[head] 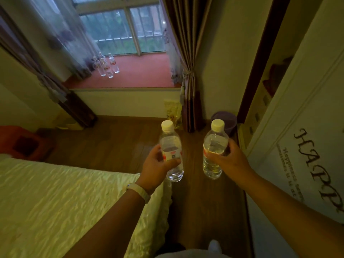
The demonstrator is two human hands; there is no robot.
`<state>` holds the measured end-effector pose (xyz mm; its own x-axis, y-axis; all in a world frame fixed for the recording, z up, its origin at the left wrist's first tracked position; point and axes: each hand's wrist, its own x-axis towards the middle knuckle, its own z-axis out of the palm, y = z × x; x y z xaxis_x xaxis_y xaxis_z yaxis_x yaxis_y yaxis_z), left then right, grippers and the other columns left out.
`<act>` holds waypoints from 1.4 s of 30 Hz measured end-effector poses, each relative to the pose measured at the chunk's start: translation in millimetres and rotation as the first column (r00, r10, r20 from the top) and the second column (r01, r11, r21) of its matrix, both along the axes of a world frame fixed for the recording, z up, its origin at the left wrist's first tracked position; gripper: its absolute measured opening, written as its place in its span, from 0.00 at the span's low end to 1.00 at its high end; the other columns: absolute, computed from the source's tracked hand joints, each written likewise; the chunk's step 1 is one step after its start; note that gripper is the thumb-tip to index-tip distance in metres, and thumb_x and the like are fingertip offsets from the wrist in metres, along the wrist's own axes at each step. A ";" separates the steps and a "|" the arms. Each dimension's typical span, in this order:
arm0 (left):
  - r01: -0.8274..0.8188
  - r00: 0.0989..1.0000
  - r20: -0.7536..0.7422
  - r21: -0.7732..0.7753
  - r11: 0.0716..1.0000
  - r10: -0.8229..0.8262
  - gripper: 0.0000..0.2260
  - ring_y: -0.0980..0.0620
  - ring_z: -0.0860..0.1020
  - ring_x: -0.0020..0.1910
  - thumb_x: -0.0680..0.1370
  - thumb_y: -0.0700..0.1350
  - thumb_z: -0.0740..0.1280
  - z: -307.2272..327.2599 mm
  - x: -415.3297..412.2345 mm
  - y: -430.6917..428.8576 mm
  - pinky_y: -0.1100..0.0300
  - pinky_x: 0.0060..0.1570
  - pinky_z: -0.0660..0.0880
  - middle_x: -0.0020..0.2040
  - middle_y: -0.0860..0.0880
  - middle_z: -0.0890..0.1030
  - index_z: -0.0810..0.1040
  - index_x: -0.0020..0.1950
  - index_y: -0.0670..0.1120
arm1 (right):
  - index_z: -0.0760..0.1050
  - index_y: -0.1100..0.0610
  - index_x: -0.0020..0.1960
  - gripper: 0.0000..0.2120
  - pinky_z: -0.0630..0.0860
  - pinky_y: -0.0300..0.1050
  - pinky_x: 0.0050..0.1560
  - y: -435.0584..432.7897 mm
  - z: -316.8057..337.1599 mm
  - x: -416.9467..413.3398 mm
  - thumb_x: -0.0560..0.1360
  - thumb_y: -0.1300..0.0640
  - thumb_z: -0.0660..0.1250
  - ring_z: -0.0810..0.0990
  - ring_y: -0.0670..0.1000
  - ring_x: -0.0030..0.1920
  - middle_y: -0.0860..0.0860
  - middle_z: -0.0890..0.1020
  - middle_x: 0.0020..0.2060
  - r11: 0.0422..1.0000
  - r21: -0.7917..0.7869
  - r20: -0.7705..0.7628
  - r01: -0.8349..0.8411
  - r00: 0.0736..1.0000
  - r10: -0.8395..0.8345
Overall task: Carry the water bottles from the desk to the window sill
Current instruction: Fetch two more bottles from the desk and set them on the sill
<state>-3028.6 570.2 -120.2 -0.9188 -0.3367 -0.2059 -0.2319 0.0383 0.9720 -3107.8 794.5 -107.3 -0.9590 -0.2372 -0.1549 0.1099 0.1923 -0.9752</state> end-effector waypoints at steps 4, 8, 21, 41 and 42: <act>-0.035 0.999 -0.005 -0.013 0.999 0.035 0.23 0.43 0.84 0.53 0.69 0.36 0.77 6.8 -34.9 -25.5 0.39 0.55 0.80 0.54 0.43 0.85 0.76 0.62 0.47 | 0.69 0.47 0.64 0.27 0.73 0.41 0.50 -23.8 6.4 -47.4 0.69 0.56 0.77 0.76 0.48 0.56 0.44 0.77 0.54 0.999 -0.005 0.006 -0.053 0.999 0.053; -0.090 0.996 0.008 0.014 0.996 0.090 0.23 0.42 0.83 0.55 0.71 0.31 0.75 -4.2 -75.9 -60.1 0.45 0.56 0.80 0.56 0.41 0.84 0.75 0.64 0.44 | 0.69 0.46 0.63 0.27 0.74 0.42 0.52 -57.2 5.0 -96.2 0.69 0.56 0.77 0.77 0.44 0.54 0.43 0.78 0.54 0.997 -0.009 -0.003 -0.077 0.997 0.077; -0.107 0.994 0.012 0.131 0.986 0.107 0.22 0.47 0.82 0.55 0.73 0.33 0.73 -25.1 -263.6 -226.3 0.46 0.57 0.79 0.57 0.46 0.83 0.75 0.64 0.47 | 0.72 0.44 0.60 0.26 0.77 0.44 0.55 -221.5 2.6 -274.0 0.67 0.56 0.79 0.79 0.45 0.56 0.45 0.81 0.56 0.997 0.043 -0.033 -0.064 0.997 0.066; -0.511 0.859 0.051 0.156 0.846 0.509 0.21 0.50 0.83 0.53 0.73 0.35 0.74 -24.0 -358.5 -423.4 0.59 0.46 0.79 0.56 0.47 0.83 0.74 0.63 0.47 | 0.73 0.42 0.57 0.25 0.79 0.43 0.50 -468.3 -19.4 -468.0 0.67 0.56 0.80 0.82 0.46 0.53 0.45 0.82 0.52 0.882 0.043 0.015 -0.470 0.883 0.469; -0.540 0.841 0.053 0.154 0.827 0.539 0.22 0.50 0.83 0.54 0.72 0.35 0.74 -24.3 -366.9 -431.2 0.59 0.45 0.79 0.57 0.47 0.83 0.74 0.64 0.46 | 0.73 0.41 0.55 0.23 0.79 0.39 0.48 -480.8 -20.5 -480.8 0.67 0.56 0.79 0.81 0.45 0.52 0.45 0.82 0.52 0.864 0.038 0.022 -0.502 0.865 0.502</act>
